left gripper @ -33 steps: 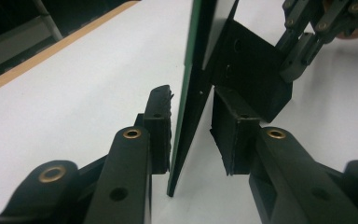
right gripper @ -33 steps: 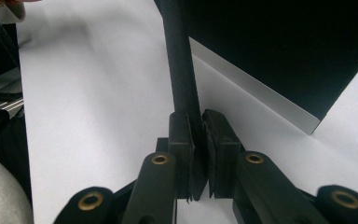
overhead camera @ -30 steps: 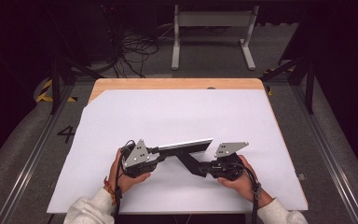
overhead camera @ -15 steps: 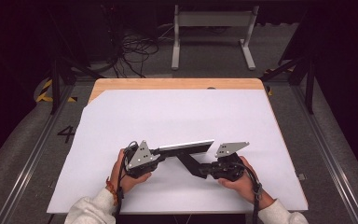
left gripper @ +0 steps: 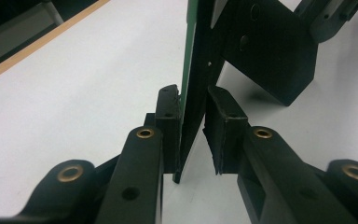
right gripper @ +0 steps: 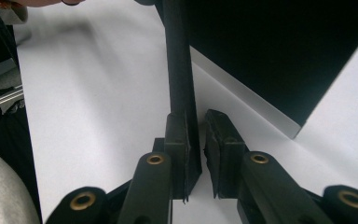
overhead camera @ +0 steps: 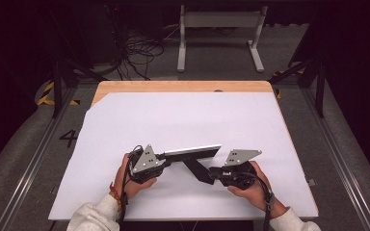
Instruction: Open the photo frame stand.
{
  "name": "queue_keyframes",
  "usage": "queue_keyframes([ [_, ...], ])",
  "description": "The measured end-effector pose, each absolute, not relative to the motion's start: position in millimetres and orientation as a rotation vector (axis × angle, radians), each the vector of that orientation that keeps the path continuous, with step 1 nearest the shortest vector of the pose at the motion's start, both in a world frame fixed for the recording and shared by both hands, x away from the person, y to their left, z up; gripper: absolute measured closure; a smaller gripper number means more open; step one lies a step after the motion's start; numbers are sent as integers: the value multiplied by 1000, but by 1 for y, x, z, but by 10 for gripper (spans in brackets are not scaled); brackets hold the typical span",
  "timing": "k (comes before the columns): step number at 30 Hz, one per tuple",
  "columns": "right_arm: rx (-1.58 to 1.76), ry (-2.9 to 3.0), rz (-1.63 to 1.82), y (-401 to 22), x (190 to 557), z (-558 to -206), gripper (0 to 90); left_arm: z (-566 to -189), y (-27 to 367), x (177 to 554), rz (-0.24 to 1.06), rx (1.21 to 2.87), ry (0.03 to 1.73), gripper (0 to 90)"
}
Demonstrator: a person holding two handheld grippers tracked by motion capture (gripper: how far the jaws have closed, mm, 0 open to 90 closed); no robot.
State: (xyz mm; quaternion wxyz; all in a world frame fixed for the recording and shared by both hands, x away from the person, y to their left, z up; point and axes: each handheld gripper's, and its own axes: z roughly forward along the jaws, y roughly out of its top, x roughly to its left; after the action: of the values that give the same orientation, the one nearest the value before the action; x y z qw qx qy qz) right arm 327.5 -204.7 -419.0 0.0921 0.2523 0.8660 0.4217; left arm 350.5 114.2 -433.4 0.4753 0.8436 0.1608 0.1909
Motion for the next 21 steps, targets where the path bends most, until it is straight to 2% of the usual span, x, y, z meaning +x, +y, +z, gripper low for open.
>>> queue_keyframes([
  [21, 700, 2379, 1297, -214, 317, -402, 863, -433, 115, 352, 442, 2066, 399, 756],
])
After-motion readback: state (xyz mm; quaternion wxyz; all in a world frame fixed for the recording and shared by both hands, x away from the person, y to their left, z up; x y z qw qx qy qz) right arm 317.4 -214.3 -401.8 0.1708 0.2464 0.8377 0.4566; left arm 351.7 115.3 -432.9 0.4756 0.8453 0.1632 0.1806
